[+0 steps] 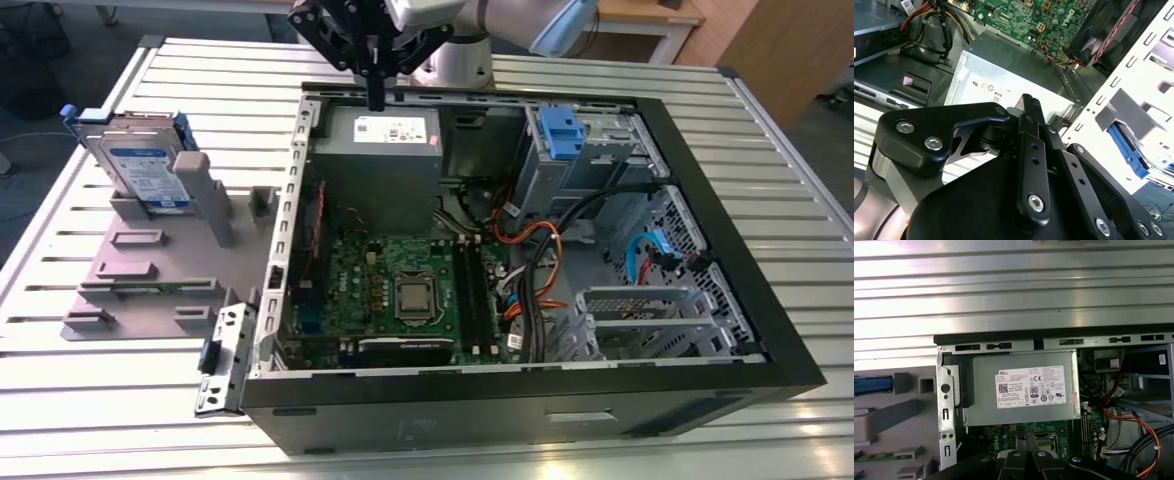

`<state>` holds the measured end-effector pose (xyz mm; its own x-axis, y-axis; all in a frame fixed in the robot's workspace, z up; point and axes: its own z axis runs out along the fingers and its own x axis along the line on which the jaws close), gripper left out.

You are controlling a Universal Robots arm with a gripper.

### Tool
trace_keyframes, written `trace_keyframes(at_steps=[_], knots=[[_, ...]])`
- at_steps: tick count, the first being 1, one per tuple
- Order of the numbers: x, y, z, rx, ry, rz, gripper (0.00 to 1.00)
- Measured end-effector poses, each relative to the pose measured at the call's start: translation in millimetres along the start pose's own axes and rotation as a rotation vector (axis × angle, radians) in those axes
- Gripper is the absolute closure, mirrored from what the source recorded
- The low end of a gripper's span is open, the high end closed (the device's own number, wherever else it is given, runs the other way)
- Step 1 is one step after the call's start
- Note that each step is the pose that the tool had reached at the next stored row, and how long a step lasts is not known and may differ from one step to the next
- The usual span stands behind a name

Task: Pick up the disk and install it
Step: 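Reach for the disk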

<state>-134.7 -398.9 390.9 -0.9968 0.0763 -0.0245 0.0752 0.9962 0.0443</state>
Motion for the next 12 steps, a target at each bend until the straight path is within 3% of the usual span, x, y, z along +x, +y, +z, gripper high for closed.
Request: trace_keyframes(at_steps=[12], knots=[[8.7, -0.7, 0.9, 0.0004, 0.0, 0.0, 0.89]])
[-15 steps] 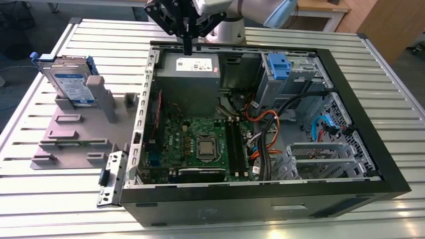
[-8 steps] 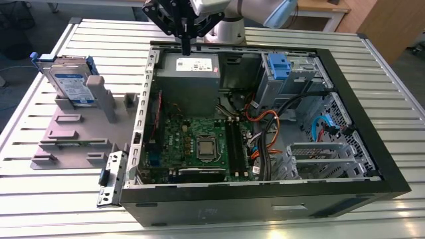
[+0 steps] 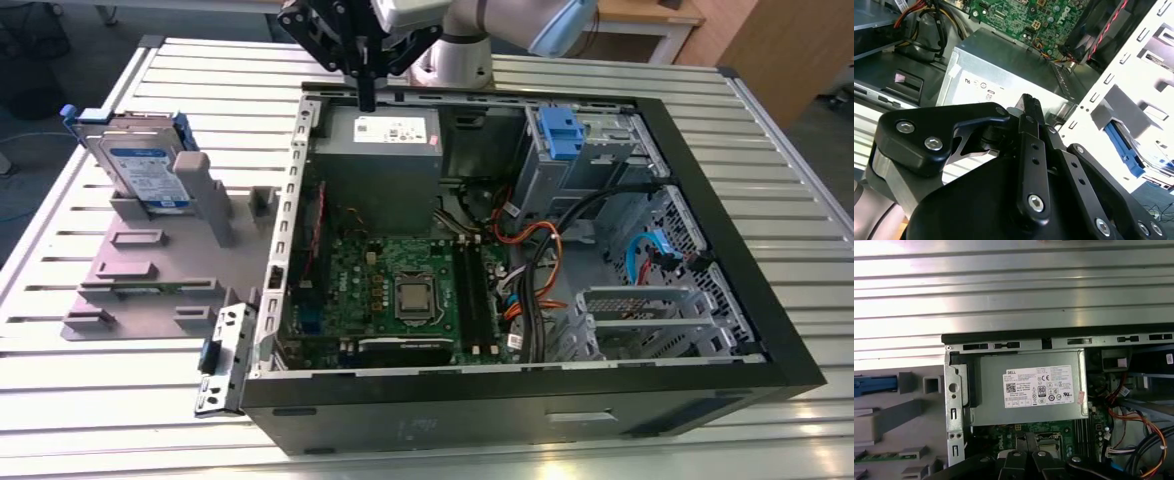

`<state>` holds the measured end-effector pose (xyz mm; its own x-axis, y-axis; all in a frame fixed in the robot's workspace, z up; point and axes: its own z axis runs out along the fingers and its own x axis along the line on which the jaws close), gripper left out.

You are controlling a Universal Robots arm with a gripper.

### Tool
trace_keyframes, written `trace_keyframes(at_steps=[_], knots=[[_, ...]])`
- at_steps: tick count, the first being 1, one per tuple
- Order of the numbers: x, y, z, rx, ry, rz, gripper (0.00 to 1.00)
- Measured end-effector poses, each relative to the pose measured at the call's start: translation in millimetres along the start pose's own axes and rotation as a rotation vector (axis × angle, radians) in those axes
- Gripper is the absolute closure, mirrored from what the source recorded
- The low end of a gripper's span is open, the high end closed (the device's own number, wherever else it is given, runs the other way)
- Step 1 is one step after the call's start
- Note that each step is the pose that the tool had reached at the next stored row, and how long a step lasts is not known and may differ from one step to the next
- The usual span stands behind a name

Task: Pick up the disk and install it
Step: 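Reach for the disk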

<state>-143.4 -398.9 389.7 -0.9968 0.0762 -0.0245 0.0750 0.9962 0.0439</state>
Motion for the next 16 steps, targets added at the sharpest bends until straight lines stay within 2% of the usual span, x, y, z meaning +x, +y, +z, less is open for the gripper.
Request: trace_keyframes(at_steps=[16], knots=[[16.6, -1.3, 1.3, 0.0, 0.0, 0.0, 0.89]])
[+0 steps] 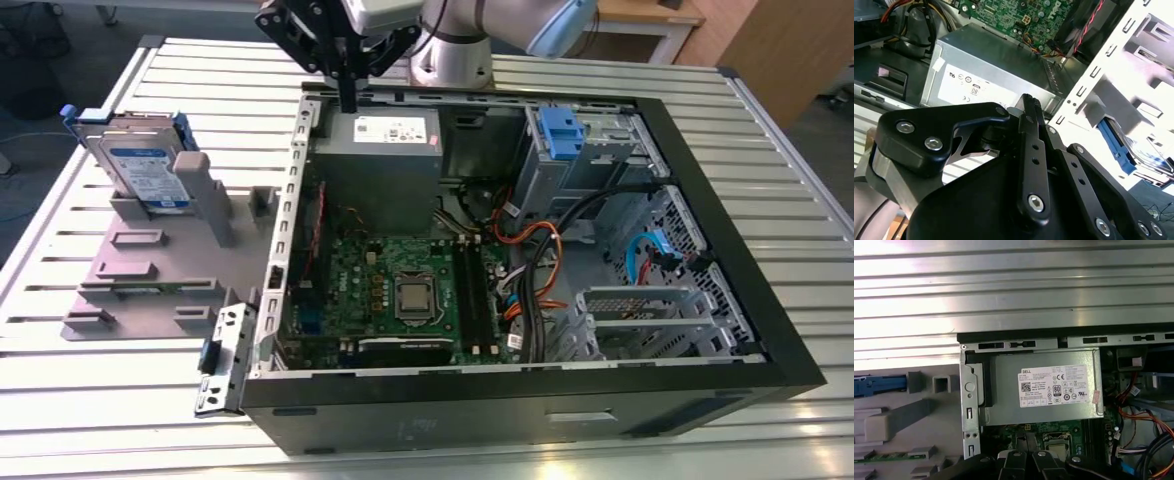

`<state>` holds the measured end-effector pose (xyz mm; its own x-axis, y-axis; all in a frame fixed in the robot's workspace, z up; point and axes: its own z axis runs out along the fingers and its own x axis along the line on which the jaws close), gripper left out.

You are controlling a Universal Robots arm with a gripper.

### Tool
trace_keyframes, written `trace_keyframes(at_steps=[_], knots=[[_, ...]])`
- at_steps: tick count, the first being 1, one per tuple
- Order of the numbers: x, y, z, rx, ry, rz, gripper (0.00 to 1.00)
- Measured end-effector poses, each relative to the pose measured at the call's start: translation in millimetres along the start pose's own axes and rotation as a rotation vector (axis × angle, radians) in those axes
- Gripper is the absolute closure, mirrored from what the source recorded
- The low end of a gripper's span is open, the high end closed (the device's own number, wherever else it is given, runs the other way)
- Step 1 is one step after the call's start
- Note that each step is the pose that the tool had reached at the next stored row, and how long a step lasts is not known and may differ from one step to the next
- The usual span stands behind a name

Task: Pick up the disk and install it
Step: 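Reach for the disk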

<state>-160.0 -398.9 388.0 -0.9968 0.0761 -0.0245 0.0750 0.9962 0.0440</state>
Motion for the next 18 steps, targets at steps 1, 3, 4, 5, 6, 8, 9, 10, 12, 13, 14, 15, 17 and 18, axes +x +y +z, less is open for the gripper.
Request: trace_keyframes(at_steps=[1, 3, 4, 5, 6, 8, 9, 10, 12, 13, 14, 15, 17, 18], knots=[[0.9, -0.1, 0.1, 0.0, 0.0, 0.0, 0.89], [2.5, -0.2, 0.3, -0.0001, -0.0001, 0.0, 0.89], [3.4, -0.3, 0.3, 0.0, 0.0, 0.0, 0.89], [4.3, -0.3, 0.4, 0.0, 0.0, 0.0, 0.89], [5.4, -0.4, 0.5, 0.0, 0.0, 0.0, 0.89], [7.8, -0.6, 0.7, 0.0001, 0.0, 0.0, 0.89], [8.9, -0.7, 0.8, 0.0, 0.0, 0.0, 0.89], [10.0, -0.8, 0.9, 0.0, 0.0, 0.0, 0.89], [12.3, -1.0, 1.1, 0.0001, 0.0, 0.0, 0.89], [13.5, -1.1, 1.2, 0.0, 0.0, 0.0, 0.89], [14.8, -1.2, 1.3, 0.0, 0.0, 0.0, 0.89], [15.9, -1.3, 1.4, 0.0, 0.0, 0.0, 0.89], [18.1, -1.5, 1.7, 0.0, 0.0, 0.0, 0.89], [19.2, -1.5, 1.8, 0.0, 0.0, 0.0, 0.89]])
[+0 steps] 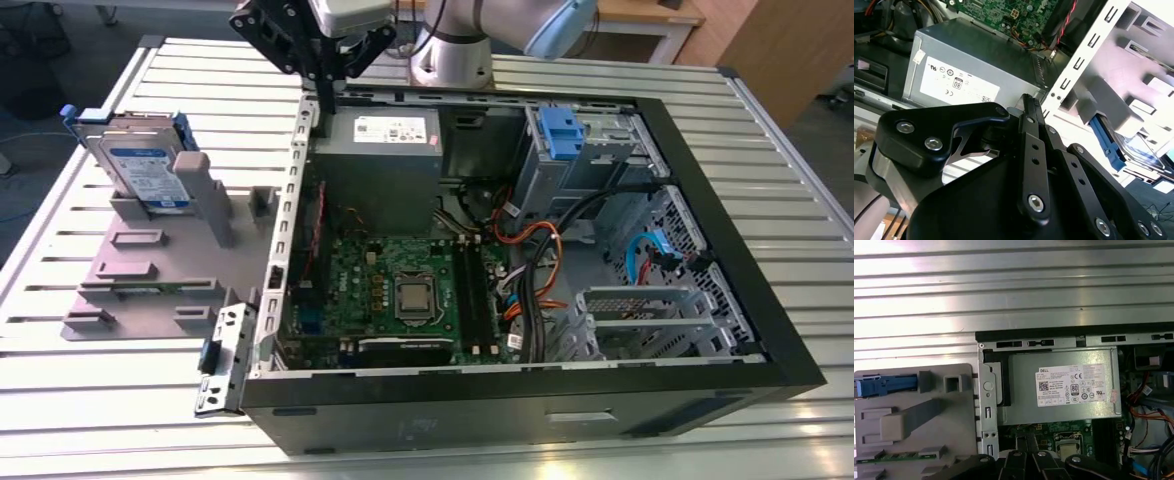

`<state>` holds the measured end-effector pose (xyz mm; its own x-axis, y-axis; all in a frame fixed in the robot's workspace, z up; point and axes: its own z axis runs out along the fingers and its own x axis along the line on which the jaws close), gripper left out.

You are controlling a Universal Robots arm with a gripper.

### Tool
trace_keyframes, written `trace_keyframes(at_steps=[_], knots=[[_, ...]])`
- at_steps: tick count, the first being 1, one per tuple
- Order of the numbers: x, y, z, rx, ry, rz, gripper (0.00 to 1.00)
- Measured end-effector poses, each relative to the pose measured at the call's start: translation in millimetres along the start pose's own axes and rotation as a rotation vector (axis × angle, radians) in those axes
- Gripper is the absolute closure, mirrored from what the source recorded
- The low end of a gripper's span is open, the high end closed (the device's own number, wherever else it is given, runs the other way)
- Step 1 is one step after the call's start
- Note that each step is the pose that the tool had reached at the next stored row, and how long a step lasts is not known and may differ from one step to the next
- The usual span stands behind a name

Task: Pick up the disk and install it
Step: 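Reach for the disk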

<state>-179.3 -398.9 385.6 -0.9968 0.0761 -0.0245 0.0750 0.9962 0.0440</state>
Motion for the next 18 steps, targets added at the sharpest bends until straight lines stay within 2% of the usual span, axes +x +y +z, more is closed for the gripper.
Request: trace_keyframes(at_steps=[18], knots=[[20.5, -1.6, 1.4, 0.0001, 0.0, 0.0, 0.89]])
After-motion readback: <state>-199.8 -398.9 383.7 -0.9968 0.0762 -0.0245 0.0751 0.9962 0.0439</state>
